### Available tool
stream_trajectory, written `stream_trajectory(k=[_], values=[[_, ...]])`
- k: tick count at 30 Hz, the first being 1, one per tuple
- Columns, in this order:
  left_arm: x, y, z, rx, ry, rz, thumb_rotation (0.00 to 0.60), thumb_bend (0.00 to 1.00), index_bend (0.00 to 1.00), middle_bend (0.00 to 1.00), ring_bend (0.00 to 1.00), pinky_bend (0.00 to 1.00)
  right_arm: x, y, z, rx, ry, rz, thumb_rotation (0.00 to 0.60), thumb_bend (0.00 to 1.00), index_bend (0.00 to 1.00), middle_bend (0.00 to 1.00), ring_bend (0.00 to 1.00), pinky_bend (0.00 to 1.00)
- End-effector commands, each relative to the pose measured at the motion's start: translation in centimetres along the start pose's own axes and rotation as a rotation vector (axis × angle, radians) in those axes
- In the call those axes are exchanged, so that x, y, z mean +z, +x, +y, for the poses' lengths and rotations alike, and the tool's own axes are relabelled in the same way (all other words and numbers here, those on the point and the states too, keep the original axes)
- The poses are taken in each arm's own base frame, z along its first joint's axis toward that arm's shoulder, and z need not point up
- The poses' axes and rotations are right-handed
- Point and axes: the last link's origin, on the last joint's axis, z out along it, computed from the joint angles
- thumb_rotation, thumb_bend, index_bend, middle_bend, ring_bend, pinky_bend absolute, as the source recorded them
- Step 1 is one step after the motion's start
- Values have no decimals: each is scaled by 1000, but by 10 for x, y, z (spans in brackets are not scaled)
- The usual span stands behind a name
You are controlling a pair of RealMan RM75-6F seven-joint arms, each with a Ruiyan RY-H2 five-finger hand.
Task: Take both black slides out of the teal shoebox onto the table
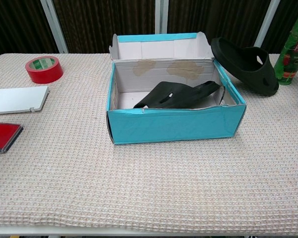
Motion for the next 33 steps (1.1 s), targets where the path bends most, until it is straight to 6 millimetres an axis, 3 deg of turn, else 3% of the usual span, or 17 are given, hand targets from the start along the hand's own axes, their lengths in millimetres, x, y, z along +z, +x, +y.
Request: stream_trajectory(k=[1, 8, 17, 33], values=[[66, 3, 58, -58, -228, -28, 600, 69, 164, 197, 135, 172, -8, 9, 4, -11, -1, 18, 600, 203, 0, 0, 0, 0], [129, -25, 122, -106, -330, -130, 600, 102, 207, 249, 170, 219, -14, 18, 17, -37, -32, 31, 600, 203, 0, 0, 0, 0], [169, -66, 184, -17, -391, -246, 600, 118, 209, 249, 170, 227, -15, 16, 24, -50, -47, 23, 600, 203, 0, 0, 0, 0], [213, -101, 232, 22, -269, -320, 600, 119, 206, 248, 170, 238, -14, 11, 30, -57, -56, 13, 600, 203, 0, 0, 0, 0]])
